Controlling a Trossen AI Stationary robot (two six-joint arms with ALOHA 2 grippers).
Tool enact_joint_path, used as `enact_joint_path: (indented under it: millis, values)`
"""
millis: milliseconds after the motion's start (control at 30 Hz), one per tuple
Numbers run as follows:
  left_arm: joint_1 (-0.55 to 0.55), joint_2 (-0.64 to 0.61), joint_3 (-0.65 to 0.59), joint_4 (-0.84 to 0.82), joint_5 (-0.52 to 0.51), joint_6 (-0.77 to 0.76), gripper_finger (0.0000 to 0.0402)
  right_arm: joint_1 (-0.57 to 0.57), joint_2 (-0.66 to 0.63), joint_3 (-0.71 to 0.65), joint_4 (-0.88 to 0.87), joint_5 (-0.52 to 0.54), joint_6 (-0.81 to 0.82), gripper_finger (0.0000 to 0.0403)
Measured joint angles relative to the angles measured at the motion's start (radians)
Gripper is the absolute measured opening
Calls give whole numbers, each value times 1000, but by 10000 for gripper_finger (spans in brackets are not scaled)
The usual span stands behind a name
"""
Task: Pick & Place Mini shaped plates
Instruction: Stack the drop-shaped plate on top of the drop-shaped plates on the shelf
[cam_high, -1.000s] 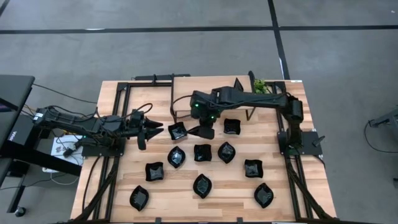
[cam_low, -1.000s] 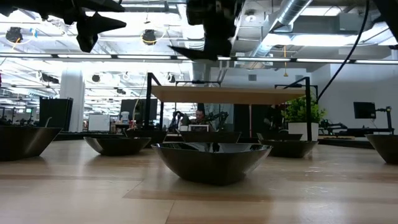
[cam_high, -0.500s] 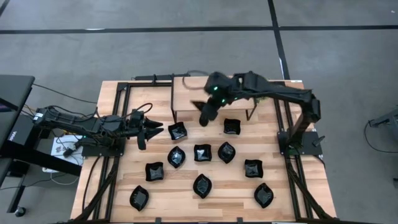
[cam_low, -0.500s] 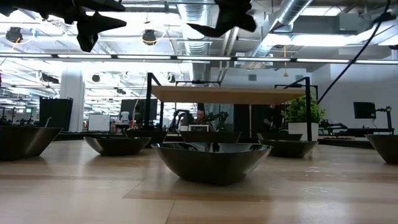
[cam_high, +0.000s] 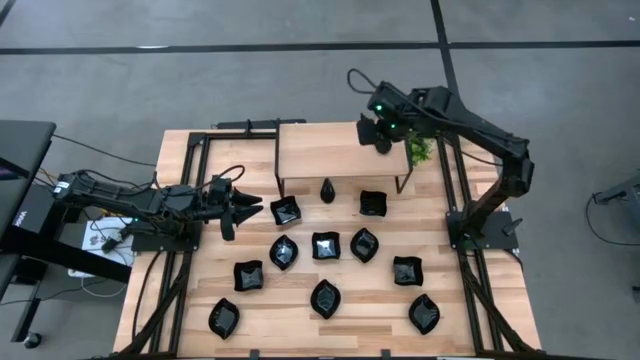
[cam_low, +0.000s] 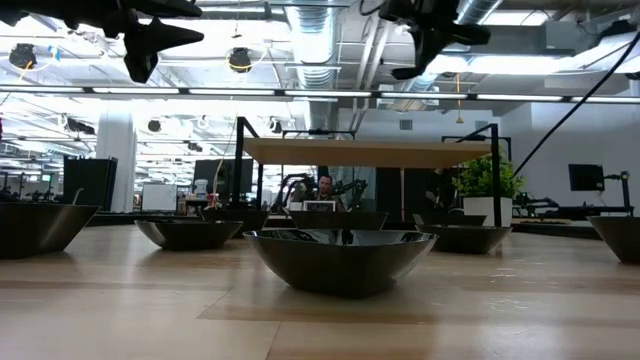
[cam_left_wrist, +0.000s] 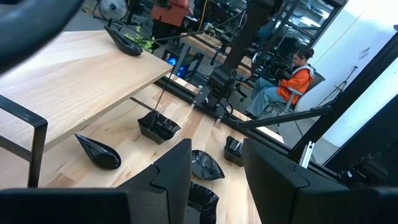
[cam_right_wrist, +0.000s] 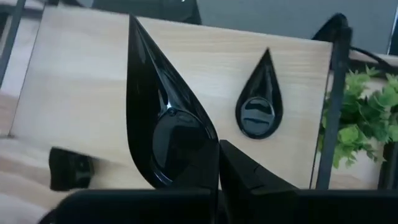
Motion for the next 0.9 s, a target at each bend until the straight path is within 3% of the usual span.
enact_joint_path:
  millis: [600,900]
  values:
    - [0,0,0,13,0,30,145,-83,49,-2,-93,16,145,0]
    - [12,-54,0,60,-1,182,145,-77,61,-1,-123,38,336,0]
